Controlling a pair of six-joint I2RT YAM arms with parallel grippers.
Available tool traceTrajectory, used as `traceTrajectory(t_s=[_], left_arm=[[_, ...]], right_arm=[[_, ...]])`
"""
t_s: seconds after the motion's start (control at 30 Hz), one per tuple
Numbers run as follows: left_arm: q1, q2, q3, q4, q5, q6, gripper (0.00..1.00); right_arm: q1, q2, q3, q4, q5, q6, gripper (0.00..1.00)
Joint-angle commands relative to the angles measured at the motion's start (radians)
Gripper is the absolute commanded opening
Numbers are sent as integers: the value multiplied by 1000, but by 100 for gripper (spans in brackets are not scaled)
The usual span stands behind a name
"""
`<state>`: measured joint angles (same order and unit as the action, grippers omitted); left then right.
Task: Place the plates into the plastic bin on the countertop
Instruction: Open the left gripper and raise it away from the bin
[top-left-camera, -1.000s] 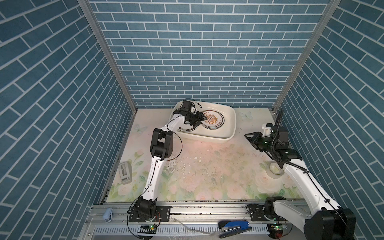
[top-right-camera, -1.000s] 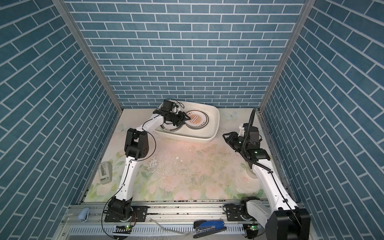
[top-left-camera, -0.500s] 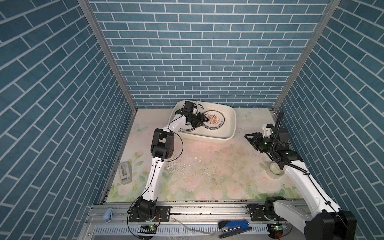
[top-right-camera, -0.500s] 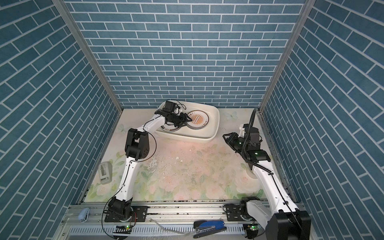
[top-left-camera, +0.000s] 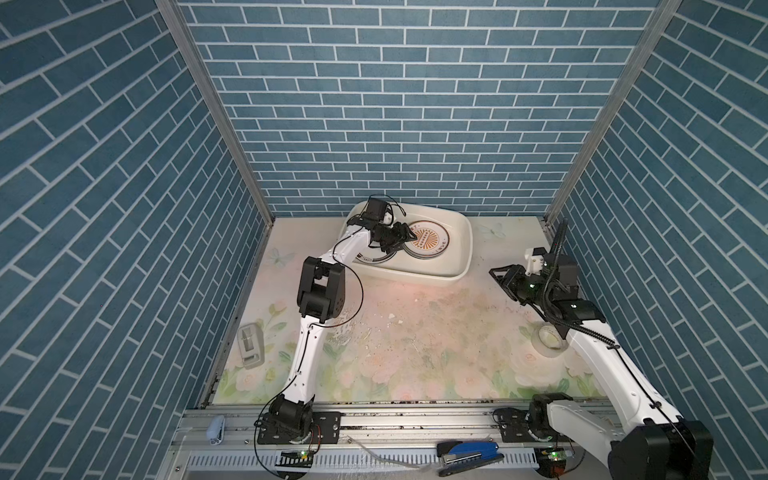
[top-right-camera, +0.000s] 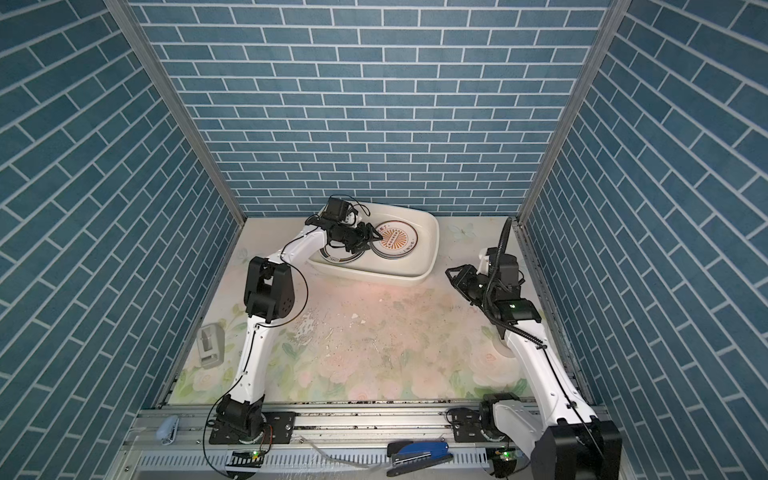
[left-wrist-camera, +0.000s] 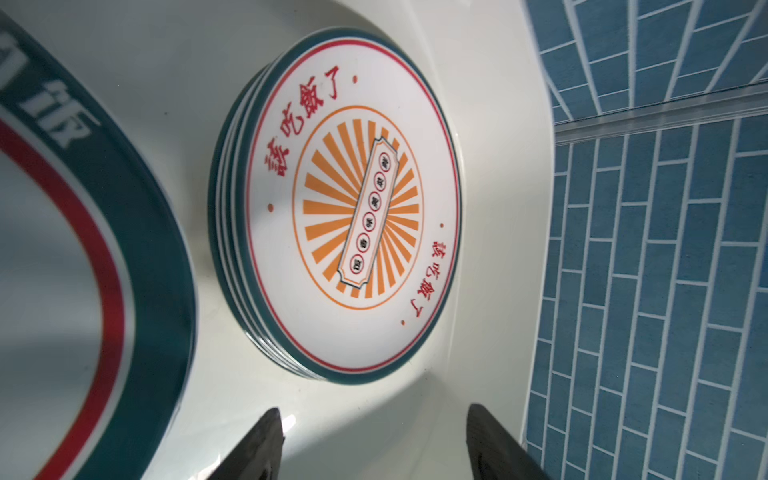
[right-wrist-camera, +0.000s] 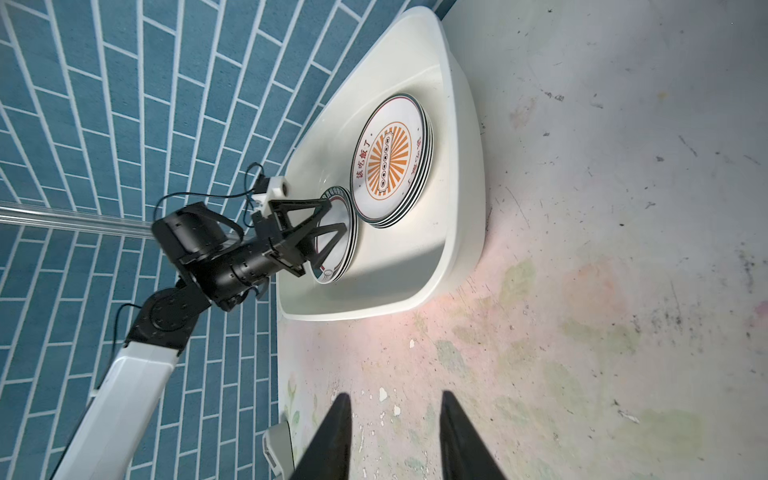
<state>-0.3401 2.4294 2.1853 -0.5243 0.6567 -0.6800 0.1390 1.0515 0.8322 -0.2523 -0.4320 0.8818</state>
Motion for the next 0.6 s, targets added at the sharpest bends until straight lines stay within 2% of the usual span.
traceTrajectory(t_s=[0.0,0.13,0.27,0.33,0.4,0.5,0.57], left_arm=[[-5,-106,-4,-39,-19,31,74],[-5,-200,-5,-90,-58,103,77],[-5,-298,28,-222,-154,314,82],[-4,-344,36,-290,-220,418,86],[-1,-407,-1,-326,-303,496,89],[11,-538,-148,-296,-411,587,95],[26,-625,-265,-267,-480,625,98]], right_arm=[[-8,38,77,-23,33,-74,39],[-26,85,131,-38,115,-148,52],[-48,140,190,-50,217,-236,67],[-54,164,212,-43,245,-289,69],[-58,183,229,-41,273,-333,72],[-62,184,201,25,301,-410,77],[-62,166,146,119,337,-453,98]])
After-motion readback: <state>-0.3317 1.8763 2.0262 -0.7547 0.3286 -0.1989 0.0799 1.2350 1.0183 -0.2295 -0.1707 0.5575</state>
